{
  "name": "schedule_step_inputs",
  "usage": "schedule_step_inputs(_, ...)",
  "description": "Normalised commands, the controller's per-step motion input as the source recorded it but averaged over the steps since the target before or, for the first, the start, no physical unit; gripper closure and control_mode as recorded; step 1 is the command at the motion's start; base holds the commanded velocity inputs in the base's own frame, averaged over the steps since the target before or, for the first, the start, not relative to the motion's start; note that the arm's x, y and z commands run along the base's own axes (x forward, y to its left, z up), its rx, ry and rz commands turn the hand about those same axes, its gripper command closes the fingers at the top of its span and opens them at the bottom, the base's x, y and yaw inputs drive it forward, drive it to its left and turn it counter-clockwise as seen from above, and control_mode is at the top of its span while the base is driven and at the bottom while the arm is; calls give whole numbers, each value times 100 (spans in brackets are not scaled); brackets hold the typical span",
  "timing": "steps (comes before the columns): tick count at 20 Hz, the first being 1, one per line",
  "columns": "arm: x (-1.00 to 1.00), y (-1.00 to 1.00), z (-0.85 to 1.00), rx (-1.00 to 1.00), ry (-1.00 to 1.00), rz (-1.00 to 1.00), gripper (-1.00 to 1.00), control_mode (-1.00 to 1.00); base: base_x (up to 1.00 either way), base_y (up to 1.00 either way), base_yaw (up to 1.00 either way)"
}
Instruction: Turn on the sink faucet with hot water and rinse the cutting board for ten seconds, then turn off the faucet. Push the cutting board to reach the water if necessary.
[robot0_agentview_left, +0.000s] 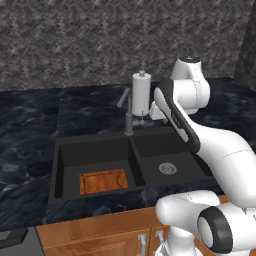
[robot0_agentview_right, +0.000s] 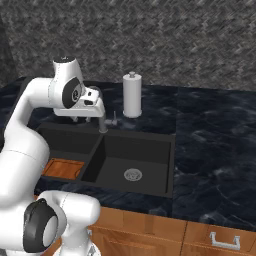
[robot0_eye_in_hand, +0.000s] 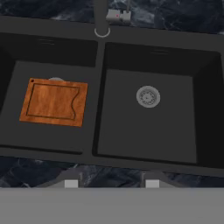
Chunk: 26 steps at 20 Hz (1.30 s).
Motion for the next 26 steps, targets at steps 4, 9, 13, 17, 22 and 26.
schedule_step_inputs(4, -4, -4, 0, 0, 0, 0, -100, -100, 0, 0, 0)
schedule_step_inputs(9, -4, -18, 0, 1, -21, 0, -100, -100, 0, 0, 0)
schedule_step_inputs(13, 0, -28, 0, 2, -31, 0, -100, -100, 0, 0, 0)
schedule_step_inputs(17, 0, -30, 0, 3, -32, 0, -100, -100, 0, 0, 0)
schedule_step_inputs(22, 0, -25, -2, 3, -30, 0, -100, -100, 0, 0, 0)
schedule_step_inputs(26, 0, -11, -5, 4, -27, 0, -100, -100, 0, 0, 0)
